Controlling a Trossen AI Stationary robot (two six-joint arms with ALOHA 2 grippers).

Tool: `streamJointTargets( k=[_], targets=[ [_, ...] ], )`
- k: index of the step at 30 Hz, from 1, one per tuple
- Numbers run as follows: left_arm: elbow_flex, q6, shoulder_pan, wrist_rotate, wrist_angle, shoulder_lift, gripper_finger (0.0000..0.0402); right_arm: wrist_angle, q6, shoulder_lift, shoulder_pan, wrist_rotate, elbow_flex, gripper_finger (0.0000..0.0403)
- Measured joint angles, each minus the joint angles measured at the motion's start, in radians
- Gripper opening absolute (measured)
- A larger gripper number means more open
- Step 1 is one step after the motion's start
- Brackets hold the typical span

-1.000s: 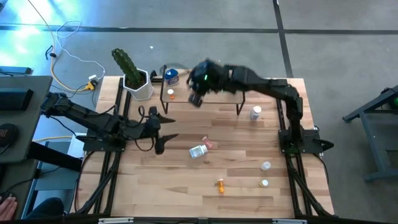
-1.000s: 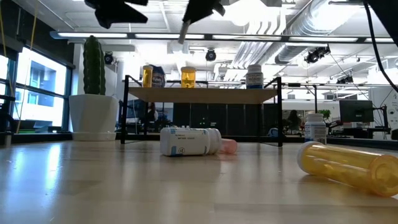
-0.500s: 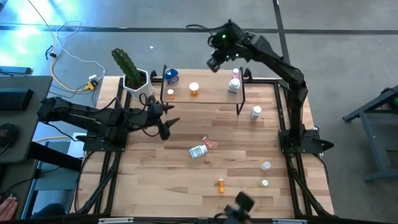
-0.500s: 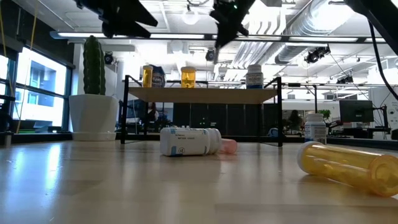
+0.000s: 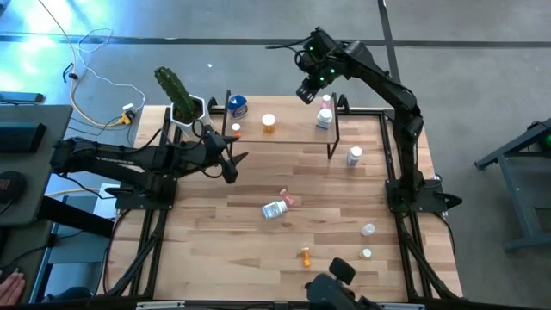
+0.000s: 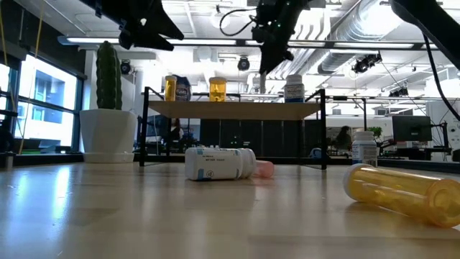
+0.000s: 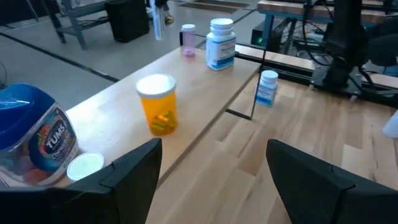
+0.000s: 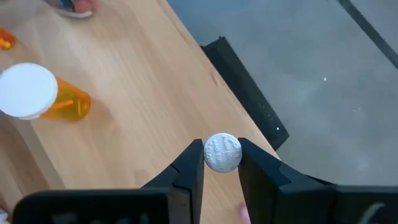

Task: Pick and place medicine bottles onto shelf by color
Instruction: Put the small white pill bottle on the shelf

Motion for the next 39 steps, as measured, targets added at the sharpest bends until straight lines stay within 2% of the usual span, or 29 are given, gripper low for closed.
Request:
streamJointTargets(
  k=[13, 28, 39],
  targets=[
    [0.0, -0.001, 0.025, 0.025, 0.001, 0.0, 0.028, -0.004, -0.049, 0.082, 0.006, -0.036, 0.0, 0.0073],
    [0.0, -0.003, 0.025, 0.02, 0.001, 0.0, 0.028, -0.025, -0.127, 0.104, 0.006, -0.04, -0.001, 0.0073],
    [0.0, -0.002, 0.024, 0.017, 0.001, 0.0, 0.028, -0.077, -0.122, 0.118, 0.01, -0.039, 0.001, 0.0073]
  ],
)
